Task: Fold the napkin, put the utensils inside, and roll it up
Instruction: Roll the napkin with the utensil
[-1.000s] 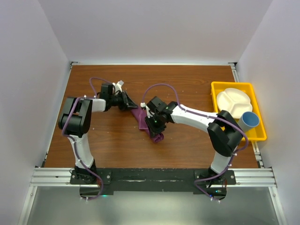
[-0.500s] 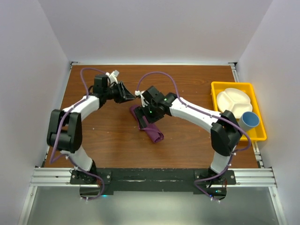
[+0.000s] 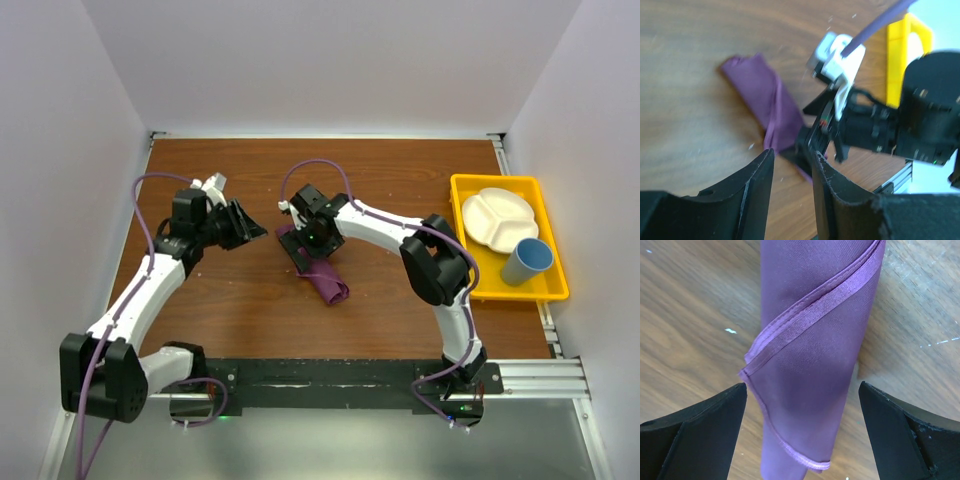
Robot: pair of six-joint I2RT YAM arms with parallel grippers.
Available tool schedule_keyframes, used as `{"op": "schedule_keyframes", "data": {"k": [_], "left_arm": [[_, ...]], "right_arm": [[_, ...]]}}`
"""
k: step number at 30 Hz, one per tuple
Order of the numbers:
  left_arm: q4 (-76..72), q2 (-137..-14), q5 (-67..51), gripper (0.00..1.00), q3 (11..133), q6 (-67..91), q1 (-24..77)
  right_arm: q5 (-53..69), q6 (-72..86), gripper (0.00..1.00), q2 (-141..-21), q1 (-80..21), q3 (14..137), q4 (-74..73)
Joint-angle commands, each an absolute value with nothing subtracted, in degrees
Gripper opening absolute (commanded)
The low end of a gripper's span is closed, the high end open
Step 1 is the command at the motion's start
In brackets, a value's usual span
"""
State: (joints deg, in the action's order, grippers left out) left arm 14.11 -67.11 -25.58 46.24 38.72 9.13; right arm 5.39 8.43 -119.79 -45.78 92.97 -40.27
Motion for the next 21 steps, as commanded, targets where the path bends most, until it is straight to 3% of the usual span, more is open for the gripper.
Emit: {"op": "schedule_keyframes", "data": {"k": [1,15,21], "left_arm": [[19.24,-62.76,-22.24,0.41,44.21,37.0,8.79],[19.51,-63.54,-22.24,0.41,45.79,36.91,8.79],[19.34,-63.9,-22.15,0.41,45.62,36.83,8.79]], "right_arm": [[3.61,5.89,0.98,-118.91,-45.88,93.52,-37.19],[-3.86,8.44,0.93,-120.24,-50.88,88.6,-32.44],[-7.29,10.37,0.79,-121.64,-51.24,86.93,-32.26]]}}
